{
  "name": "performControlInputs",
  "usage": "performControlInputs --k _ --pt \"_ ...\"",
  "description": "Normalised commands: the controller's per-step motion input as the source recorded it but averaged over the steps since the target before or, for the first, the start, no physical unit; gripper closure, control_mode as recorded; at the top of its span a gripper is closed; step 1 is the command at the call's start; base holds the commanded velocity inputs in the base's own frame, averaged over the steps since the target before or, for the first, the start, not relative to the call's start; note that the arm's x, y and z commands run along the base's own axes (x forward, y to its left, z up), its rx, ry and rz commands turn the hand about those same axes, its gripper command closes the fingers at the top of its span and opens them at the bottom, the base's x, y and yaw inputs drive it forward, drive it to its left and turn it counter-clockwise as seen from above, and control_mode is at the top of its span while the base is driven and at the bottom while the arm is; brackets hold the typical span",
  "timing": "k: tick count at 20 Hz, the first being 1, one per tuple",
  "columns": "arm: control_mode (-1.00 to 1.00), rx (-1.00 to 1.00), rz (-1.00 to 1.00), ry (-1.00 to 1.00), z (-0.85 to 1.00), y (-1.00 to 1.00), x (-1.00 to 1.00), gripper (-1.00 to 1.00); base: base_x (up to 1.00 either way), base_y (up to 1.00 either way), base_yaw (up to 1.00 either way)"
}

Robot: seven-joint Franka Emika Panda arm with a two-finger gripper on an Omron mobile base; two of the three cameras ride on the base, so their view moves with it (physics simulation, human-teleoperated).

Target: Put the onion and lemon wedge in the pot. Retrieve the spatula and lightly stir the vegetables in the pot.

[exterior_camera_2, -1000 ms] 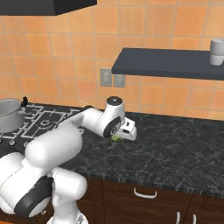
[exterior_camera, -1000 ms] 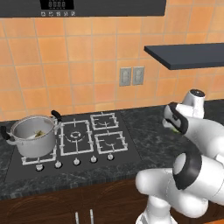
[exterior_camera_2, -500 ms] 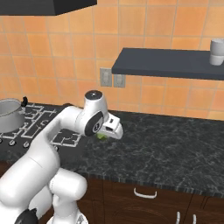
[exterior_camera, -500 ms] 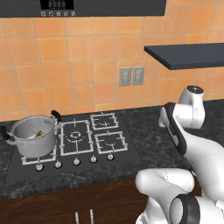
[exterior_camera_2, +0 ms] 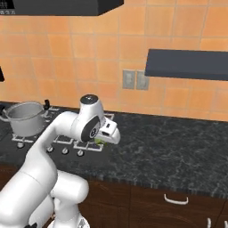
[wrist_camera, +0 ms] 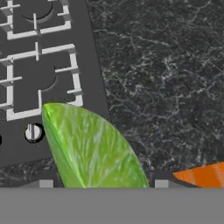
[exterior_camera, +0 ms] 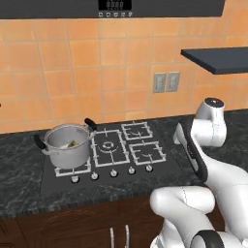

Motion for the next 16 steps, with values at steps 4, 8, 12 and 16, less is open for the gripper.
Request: performControlInputs --k 4,8,12,16 --pt "1.0 0.0 0.0 0.0 0.0 0.0 0.0 1.0 0.0 1.0 -0.03" --pt "1.0 0.0 0.0 0.0 0.0 0.0 0.0 1.0 0.0 1.0 -0.05" --pt "1.0 0.0 0.0 0.0 0.0 0.0 0.0 1.0 0.0 1.0 -0.05" --pt "1.0 0.0 0.0 0.0 0.0 0.0 0.0 1.0 0.0 0.98 -0.05"
